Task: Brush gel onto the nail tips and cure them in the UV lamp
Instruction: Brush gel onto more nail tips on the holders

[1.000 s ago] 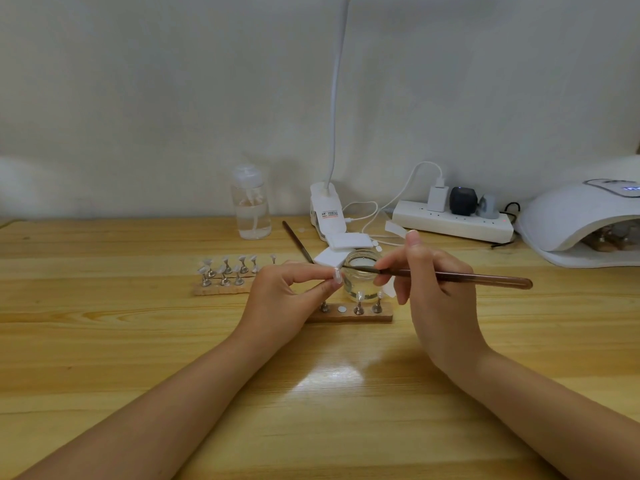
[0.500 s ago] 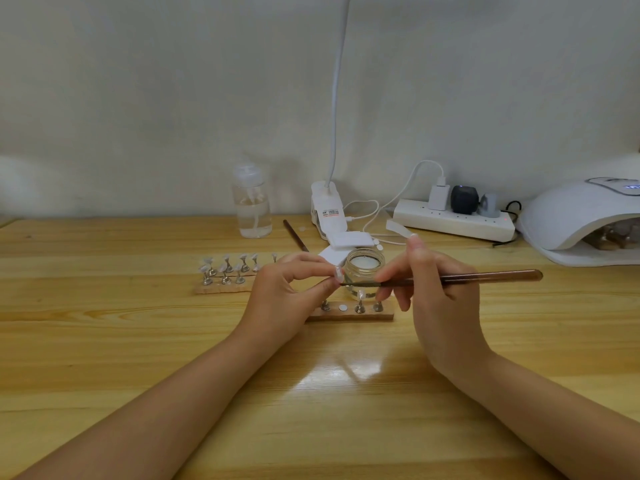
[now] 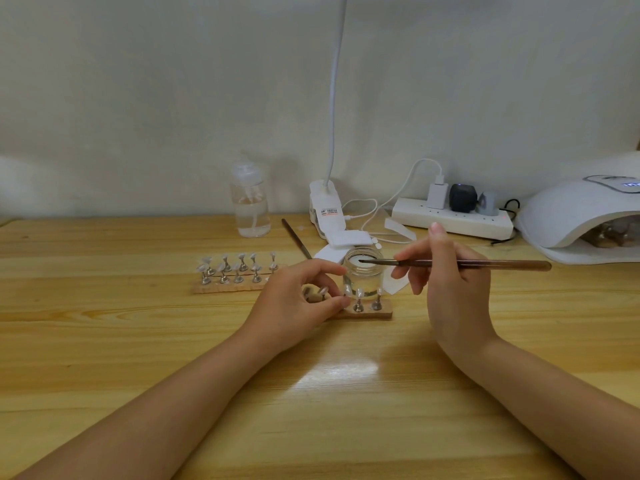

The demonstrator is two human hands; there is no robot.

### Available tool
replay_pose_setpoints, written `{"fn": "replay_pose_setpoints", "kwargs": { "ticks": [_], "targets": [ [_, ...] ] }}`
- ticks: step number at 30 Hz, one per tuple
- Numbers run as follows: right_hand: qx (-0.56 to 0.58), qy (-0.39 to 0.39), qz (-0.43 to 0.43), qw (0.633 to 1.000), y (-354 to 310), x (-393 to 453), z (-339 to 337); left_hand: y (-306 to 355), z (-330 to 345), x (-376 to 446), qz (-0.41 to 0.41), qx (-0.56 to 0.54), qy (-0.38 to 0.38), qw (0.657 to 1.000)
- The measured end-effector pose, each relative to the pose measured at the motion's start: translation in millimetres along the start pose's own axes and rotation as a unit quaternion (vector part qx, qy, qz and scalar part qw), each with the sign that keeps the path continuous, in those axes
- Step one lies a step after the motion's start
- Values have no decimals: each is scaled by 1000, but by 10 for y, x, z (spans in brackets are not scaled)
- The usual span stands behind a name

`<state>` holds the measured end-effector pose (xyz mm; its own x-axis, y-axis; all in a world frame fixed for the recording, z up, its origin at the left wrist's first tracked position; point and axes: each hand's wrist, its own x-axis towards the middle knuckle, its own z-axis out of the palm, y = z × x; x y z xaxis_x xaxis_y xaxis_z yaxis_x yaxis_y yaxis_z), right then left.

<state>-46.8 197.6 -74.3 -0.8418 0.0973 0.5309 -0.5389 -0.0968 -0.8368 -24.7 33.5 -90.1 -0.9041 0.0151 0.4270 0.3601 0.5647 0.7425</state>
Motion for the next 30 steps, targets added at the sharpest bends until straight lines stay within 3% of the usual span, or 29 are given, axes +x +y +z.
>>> {"fn": "replay_pose_setpoints", "kwargs": {
  "ticks": [22,30],
  "targets": [
    [-38,-2,30,999,-38,109,-45,-11,-32,-1,0,21,-25,999],
    [-170,-99,52,979,-40,457,-86,-23,-146,22,-51,40,-77,995]
  ]
}}
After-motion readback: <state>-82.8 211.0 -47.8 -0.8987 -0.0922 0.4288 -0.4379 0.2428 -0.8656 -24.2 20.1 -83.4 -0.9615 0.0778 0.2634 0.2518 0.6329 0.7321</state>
